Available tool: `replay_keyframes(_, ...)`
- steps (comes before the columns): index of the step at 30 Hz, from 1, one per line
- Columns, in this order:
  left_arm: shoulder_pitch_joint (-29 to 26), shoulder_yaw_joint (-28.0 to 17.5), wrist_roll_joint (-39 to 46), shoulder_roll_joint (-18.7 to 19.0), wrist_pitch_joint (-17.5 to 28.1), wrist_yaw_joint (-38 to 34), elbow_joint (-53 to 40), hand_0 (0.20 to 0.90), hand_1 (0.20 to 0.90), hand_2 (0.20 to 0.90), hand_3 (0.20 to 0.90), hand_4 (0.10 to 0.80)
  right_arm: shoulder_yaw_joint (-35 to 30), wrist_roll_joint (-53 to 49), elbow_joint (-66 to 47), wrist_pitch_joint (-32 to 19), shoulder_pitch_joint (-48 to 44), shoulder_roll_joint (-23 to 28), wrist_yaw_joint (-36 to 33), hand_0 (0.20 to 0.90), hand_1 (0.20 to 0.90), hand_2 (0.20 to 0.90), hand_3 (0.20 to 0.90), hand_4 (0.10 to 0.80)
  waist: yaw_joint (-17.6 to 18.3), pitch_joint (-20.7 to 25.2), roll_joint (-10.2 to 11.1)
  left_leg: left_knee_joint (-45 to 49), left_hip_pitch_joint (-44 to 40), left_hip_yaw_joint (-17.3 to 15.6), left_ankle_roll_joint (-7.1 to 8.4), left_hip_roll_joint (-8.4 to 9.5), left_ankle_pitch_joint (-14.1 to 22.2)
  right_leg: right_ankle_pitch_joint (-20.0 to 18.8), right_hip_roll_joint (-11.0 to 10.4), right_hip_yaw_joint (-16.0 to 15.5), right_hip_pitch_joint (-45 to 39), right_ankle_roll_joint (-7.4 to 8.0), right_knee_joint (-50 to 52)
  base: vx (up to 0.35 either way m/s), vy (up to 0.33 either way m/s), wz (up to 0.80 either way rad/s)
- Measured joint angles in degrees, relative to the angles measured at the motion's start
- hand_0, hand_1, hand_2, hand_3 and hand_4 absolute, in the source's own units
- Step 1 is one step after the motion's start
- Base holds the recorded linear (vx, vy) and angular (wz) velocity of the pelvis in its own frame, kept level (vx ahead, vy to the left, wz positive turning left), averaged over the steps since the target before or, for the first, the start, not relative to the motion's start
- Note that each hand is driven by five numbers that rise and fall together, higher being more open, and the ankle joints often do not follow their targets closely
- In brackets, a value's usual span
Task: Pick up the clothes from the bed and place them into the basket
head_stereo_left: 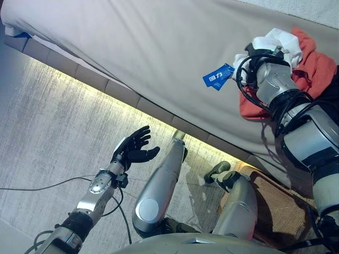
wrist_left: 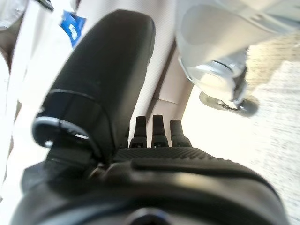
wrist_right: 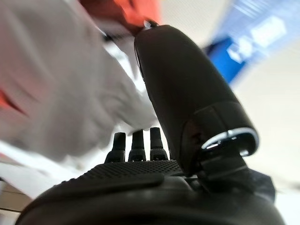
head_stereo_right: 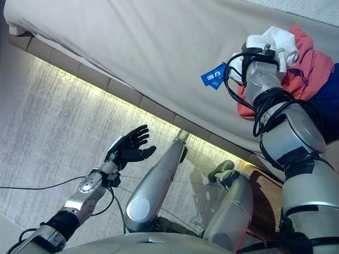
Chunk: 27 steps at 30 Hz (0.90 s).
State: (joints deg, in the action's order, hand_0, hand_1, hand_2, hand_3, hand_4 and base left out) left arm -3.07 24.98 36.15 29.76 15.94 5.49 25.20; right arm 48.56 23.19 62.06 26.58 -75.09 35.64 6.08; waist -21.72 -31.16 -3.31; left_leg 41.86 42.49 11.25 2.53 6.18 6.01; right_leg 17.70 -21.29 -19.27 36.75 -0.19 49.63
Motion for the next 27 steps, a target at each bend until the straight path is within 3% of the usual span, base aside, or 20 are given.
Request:
replay_keyframes(8,0.4,0.0,0.4,0.5,0.5,0.0,-0.1,0.900,0.900,0.900,0.900,0.800,1.9,6.0,5.5,3.9,-4.8,-1.2,14.7,0.900,0.900,0.900,0.900,0.800,-0.6,0.0,0.0,0.0,-0.7,-0.5,-0.25,0.41,-0.2,0.0,0.0,1.4,-0.2,0.00,0.1,-0.001,-0.014,0.03)
replay_keyframes(13,0.5,0.2,1.0,0.5,0.5,0.0,-0.8,0.900,0.900,0.900,0.900,0.800,2.7,12.4,7.7,4.6,-5.8,-2.9,18.4,0.900,0.900,0.900,0.900,0.800,-0.7,0.0,0.0,1.0,-1.1,-0.7,-1.46,0.80,0.2,0.0,-0.1,1.8,-0.5,-0.03,1.1,0.001,-0.007,0.00)
replay_keyframes(14,0.5,0.2,1.0,0.5,0.5,0.0,-1.3,0.900,0.900,0.900,0.900,0.800,2.9,12.4,7.8,4.6,-5.8,-2.9,18.2,0.754,0.754,0.754,0.730,0.630,-0.7,0.0,0.0,1.1,-1.1,-0.7,-1.46,0.81,0.3,0.0,-0.1,1.8,-0.5,-0.02,1.3,0.000,0.000,0.00)
replay_keyframes(15,0.6,0.2,1.0,0.5,0.5,0.0,-2.0,0.900,0.900,0.900,0.900,0.800,2.9,12.3,7.9,4.6,-5.8,-2.9,17.5,0.444,0.444,0.444,0.367,0.267,-0.6,0.0,0.0,1.1,-1.1,-0.7,-1.46,0.80,0.3,0.0,-0.1,1.8,-0.4,-0.02,1.4,0.000,0.000,0.00)
replay_keyframes(16,0.6,0.3,1.0,0.5,0.5,0.0,-2.4,0.900,0.900,0.900,0.900,0.800,2.9,11.9,7.9,4.5,-5.8,-3.0,16.2,0.300,0.300,0.300,0.200,0.100,-0.6,0.0,0.0,1.0,-1.1,-0.7,-1.46,0.79,0.3,0.0,-0.1,1.9,-0.3,0.00,1.5,0.000,0.000,0.00)
replay_keyframes(27,1.6,0.1,1.2,0.5,0.5,-0.6,-2.7,0.900,0.900,0.900,0.900,0.800,2.9,5.0,6.7,-3.0,-5.5,0.3,-1.5,0.300,0.300,0.300,0.200,0.100,1.2,0.0,0.0,0.8,-1.1,-1.9,-1.29,-0.03,0.4,-0.1,0.2,3.1,0.6,-0.05,1.2,-0.003,-0.002,-0.05)
